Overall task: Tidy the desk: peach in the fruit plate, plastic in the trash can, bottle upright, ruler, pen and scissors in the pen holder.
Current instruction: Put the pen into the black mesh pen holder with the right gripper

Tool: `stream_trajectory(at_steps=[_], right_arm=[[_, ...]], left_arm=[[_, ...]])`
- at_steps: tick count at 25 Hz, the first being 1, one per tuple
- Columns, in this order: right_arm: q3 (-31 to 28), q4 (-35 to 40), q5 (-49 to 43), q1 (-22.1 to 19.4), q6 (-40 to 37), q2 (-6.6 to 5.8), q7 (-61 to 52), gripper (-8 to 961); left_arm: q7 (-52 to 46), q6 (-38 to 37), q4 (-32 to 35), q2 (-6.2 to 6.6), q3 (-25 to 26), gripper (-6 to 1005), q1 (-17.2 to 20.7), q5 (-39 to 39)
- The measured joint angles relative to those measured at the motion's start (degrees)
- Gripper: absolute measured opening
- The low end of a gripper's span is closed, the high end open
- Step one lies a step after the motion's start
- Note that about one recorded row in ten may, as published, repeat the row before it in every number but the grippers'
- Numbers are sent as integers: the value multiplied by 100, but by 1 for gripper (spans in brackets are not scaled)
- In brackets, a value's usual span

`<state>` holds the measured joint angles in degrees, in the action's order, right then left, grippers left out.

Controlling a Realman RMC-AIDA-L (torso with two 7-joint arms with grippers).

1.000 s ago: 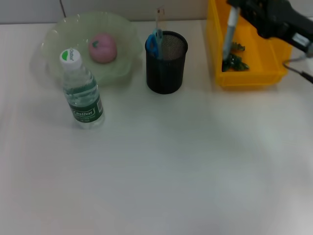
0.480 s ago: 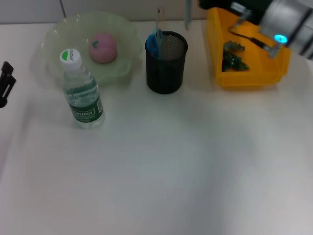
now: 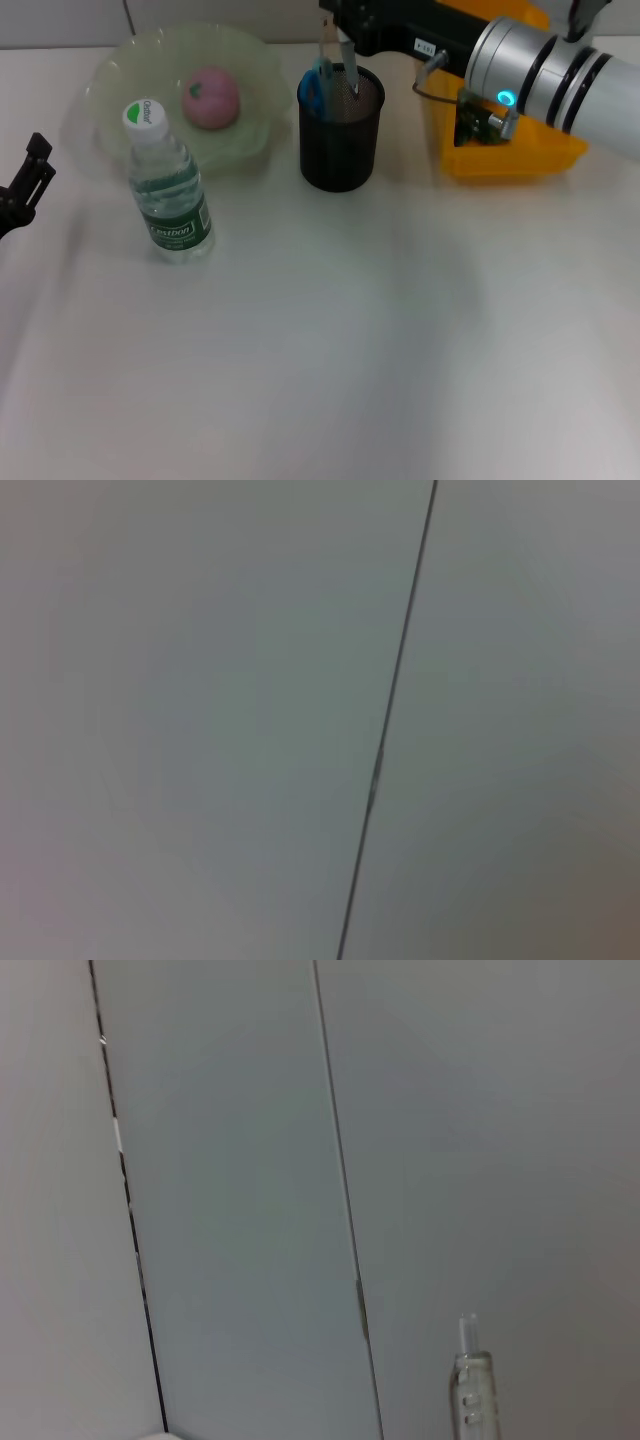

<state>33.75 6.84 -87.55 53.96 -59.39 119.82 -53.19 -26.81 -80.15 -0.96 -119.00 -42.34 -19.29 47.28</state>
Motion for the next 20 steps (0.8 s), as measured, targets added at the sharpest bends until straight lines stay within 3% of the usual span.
stream_trajectory(at_steps=[16,20], right_arm=[[-64,-333,12,-115,362,6,241,139],[-25,-339,12,-171,362,6,241,193]], left_arm=[[5,35,-1,-8,-178,822,-85,0],[2,35,0,-9,-238,822,-100,0]])
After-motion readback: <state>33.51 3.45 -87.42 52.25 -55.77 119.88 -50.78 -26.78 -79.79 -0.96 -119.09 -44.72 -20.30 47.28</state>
